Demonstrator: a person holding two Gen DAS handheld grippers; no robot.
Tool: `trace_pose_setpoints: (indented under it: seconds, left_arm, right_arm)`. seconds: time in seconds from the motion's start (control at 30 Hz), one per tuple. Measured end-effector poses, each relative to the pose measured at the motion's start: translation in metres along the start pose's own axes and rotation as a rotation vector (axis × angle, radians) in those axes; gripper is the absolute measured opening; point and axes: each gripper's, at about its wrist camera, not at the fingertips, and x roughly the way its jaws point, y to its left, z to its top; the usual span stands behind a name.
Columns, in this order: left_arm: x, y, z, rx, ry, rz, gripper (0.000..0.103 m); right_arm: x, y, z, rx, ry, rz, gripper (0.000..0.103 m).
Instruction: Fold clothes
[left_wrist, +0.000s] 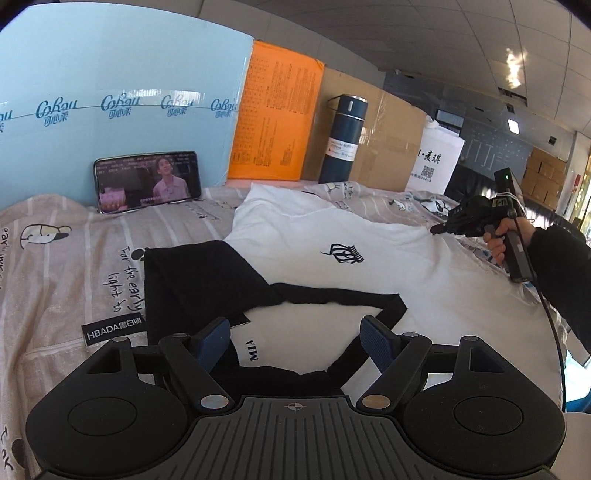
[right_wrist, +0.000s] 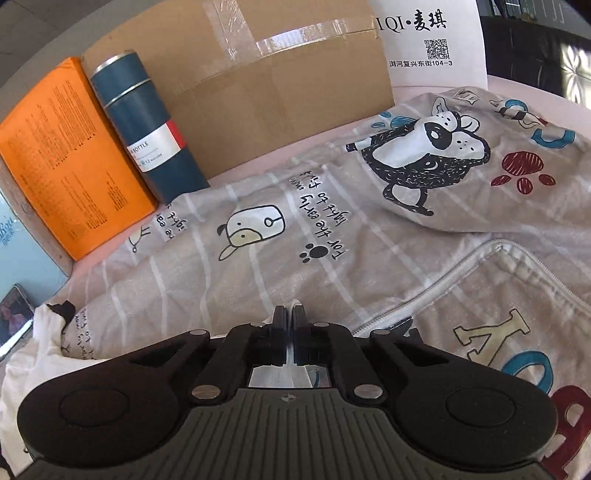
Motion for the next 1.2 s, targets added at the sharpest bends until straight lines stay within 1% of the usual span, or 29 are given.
trace_pose_setpoints:
  seconds: [0.1,0.13,0.17,0.2,0.27,0.33,0.4,0.43,0.53,0.63,0.73,0.83,0.93,0.97,1.03,1.1,1.13,1.17,1.2]
  left_arm:
    - [0.000,0.003,0.000,-0.013,0.000,0.015,0.079]
    - [0.000,0.004,0.000,-0.019,0.002,0.023,0.079]
    - [0.000,0.005,0.000,-0.023,0.004,0.037,0.079]
    - [0.000,0.005,0.001,-0.024,0.006,0.056,0.079]
    - [0.000,0.006,0.001,-0.026,0.013,0.095,0.079]
    - [0.003,0.007,0.001,-0.018,0.030,0.141,0.079]
    - [0.004,0.007,0.001,-0.009,0.039,0.164,0.079]
    - [0.004,0.006,0.000,-0.002,0.040,0.169,0.079]
    - [0.003,0.005,0.000,0.012,0.036,0.169,0.079]
    - [0.003,0.004,0.000,0.013,0.035,0.164,0.079]
    - [0.002,0.004,0.000,0.015,0.032,0.162,0.079]
    - [0.001,0.002,0.000,0.021,0.027,0.160,0.079]
    - [0.002,0.000,0.000,0.030,0.030,0.157,0.079]
    - [0.002,-0.001,0.000,0.034,0.030,0.157,0.079]
    - [0.002,-0.002,-0.001,0.042,0.030,0.157,0.079]
    - [0.002,-0.003,-0.001,0.048,0.033,0.157,0.079]
    - [0.002,-0.003,-0.001,0.048,0.035,0.161,0.079]
    - [0.002,-0.003,-0.001,0.047,0.037,0.167,0.079]
    - [0.001,-0.003,-0.001,0.049,0.038,0.177,0.079]
  right_arm:
    - [0.002,0.000,-0.001,-0.017,-0.018,-0.011,0.004]
    - [-0.001,0.000,0.000,-0.021,-0.026,-0.021,0.007]
    - [-0.008,0.001,0.001,-0.024,-0.043,-0.038,0.013]
    - [-0.018,0.000,0.002,-0.018,-0.061,-0.031,0.017]
    - [-0.041,-0.001,0.002,-0.008,-0.098,-0.012,0.032]
    - [-0.074,0.000,-0.006,-0.015,-0.147,0.049,0.038]
    - [-0.108,0.001,-0.022,-0.049,-0.183,0.086,0.049]
    - [-0.125,0.001,-0.032,-0.068,-0.200,0.093,0.051]
    - [-0.171,-0.003,-0.070,-0.109,-0.243,0.108,0.051]
    - [-0.202,-0.009,-0.106,-0.127,-0.242,0.137,0.051]
    - [-0.216,-0.013,-0.136,-0.149,-0.208,0.126,0.050]
    - [-0.222,-0.027,-0.160,-0.102,-0.173,0.082,0.050]
    - [-0.229,-0.043,-0.180,-0.027,-0.159,0.052,0.056]
    - [-0.231,-0.047,-0.185,-0.006,-0.154,0.041,0.056]
    - [-0.234,-0.051,-0.197,0.028,-0.142,0.047,0.055]
    - [-0.237,-0.052,-0.207,0.054,-0.130,0.068,0.036]
    - [-0.240,-0.051,-0.211,0.057,-0.136,0.067,0.017]
    - [-0.243,-0.051,-0.215,0.061,-0.142,0.067,0.008]
    - [-0.245,-0.050,-0.218,0.064,-0.148,0.067,0.007]
